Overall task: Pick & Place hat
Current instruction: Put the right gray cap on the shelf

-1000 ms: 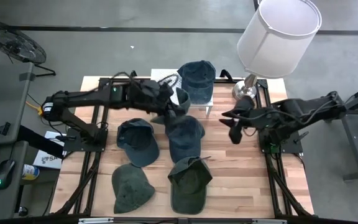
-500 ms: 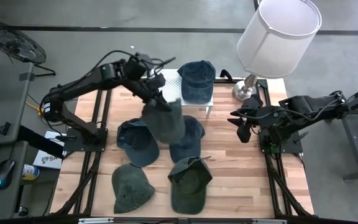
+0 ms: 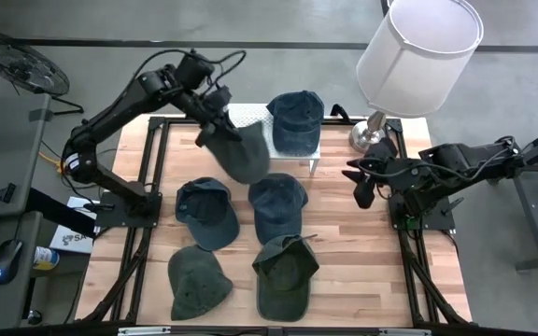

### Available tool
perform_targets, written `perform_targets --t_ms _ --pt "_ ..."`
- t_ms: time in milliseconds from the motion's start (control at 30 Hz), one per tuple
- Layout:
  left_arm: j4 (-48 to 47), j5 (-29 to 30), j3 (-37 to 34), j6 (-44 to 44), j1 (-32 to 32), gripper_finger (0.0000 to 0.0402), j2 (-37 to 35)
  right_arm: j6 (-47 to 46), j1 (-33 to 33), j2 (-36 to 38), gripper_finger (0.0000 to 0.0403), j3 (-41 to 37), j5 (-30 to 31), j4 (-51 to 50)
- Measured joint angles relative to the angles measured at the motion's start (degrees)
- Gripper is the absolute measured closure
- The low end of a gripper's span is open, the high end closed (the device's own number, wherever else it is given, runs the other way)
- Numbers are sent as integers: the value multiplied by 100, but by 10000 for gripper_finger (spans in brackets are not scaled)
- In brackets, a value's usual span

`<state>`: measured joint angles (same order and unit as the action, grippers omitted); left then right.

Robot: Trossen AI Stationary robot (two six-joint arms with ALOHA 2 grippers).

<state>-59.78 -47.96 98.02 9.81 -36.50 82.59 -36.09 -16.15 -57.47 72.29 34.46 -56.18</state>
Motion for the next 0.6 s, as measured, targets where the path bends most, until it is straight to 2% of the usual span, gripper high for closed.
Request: perform_targets --t_ms 200,433,600 --pt "-98 -645 0 825 -728 388 17 4 0 0 269 0 263 12" --pt "-147 -1286 0 1616 -1097 388 324 6 0 0 269 0 473 30" --pt "-222 -1490 -4 1969 -1350 388 664 -104 3 0 269 0 486 30"
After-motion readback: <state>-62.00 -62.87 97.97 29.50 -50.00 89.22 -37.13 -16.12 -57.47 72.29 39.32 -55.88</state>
